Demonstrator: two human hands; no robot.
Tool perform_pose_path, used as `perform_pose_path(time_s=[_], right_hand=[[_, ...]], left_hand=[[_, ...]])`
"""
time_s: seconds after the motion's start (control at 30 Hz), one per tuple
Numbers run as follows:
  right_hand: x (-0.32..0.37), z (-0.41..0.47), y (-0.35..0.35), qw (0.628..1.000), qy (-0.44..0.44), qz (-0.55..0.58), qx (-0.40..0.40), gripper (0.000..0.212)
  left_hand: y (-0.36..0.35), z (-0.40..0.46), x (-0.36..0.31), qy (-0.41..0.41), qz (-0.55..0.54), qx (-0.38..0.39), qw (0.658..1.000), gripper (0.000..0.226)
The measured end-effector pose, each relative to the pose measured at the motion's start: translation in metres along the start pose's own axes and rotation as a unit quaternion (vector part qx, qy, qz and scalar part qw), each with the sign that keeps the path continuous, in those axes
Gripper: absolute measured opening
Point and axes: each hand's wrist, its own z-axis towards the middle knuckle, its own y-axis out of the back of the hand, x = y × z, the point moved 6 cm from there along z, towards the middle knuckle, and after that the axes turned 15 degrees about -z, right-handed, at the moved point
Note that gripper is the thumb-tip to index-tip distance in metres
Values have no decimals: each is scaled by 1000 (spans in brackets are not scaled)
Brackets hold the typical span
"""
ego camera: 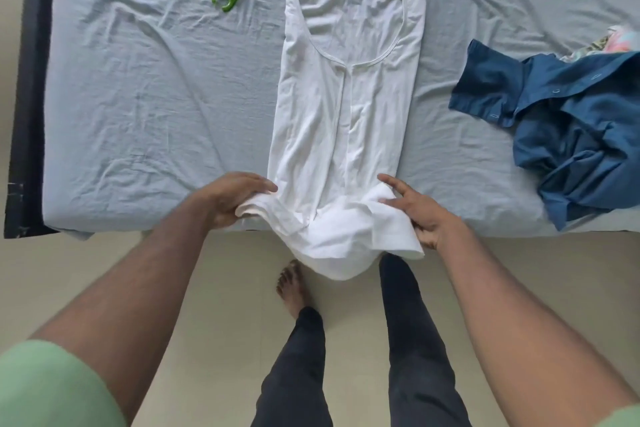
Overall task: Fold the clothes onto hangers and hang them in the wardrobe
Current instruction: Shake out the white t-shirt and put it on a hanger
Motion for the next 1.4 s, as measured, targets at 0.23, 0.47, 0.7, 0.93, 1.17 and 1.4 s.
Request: perform_pose_path(time_s=[0.23,0.47,0.7,0.93,1.17,1.4], right_hand=[[42,49,26,966,-10,199,-167,23],[81,60,39,885,140,-283,-342,42],[103,92,12,855,154,-440,-227,60],[119,93,-10,902,237,-331,-143,30],[110,98,-21,914,94,-373,-127,44],[93,76,30,913,135,-267,-278,26]], left_hand=[[-7,55,-22,42,-118,-114,986,53],[4,68,-28,-88,120,-244,958,16],[-26,66,-57,-215,297,-299,881,26],[-27,76,-49,-259,165,-192,932,14],[-13,78,-28,-178,110,-188,960,24],[-13,71,-32,-226,-74,-190,952,14]])
